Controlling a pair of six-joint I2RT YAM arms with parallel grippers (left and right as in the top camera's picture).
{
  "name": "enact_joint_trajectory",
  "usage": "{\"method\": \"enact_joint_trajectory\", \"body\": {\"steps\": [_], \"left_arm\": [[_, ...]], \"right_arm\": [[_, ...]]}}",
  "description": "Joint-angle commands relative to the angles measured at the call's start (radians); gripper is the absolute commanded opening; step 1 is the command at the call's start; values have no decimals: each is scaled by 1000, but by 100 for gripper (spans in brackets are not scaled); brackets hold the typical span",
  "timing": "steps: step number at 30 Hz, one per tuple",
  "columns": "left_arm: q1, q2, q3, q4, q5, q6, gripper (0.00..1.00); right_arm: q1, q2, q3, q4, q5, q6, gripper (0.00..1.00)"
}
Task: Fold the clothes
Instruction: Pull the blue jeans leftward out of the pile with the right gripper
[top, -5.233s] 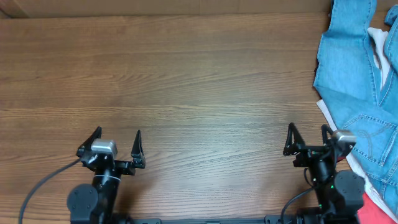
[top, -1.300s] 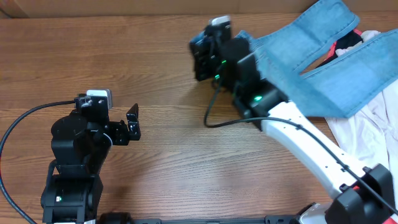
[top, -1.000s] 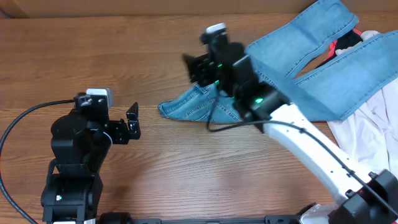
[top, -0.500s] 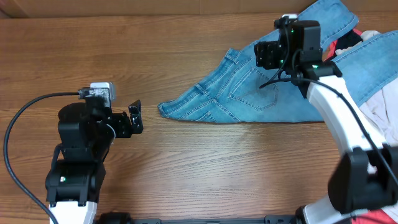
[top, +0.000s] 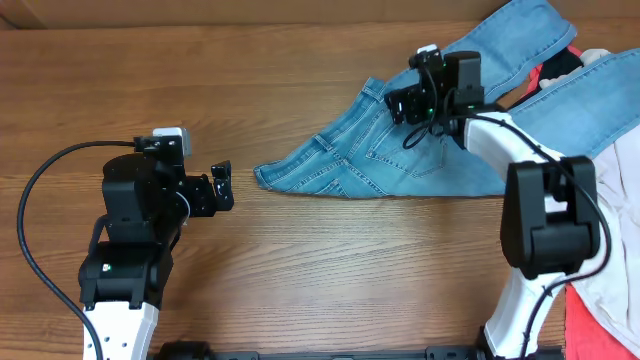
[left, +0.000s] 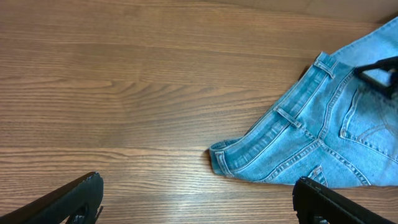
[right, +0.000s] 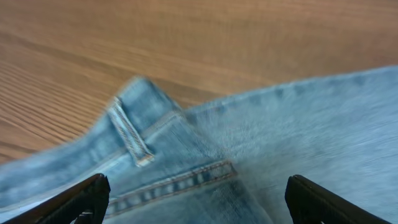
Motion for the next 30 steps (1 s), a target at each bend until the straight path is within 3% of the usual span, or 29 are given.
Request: {"method": "enact_joint_trajectory", "body": {"steps": [1,6,8,12,14,15,23,30], "left_arm": [[5,1,27,3,12,-13,100],[5,1,27,3,12,-14,100],[5,1,27,3,12,-14,100],[5,1,27,3,11,-13,100],[5,1,27,3,11,-13,100],[5,1,27,3,11,-13,100],[5,1,27,4,11,-13,100],[5,1,27,8,11,-13,100]], "right_arm": [[5,48,18,35,-8,-58,94],[4,79,18,60,-6,-121,90],[3,81,18,60,0,-121,84],[3,81,18,51,0,-118,50],[3,81,18,39,0,-98,10],[3,80,18,36,0,-82,4],[5,-48,18,-19,0,-52,4],[23,-376,19,-228,0,-4,4]]}}
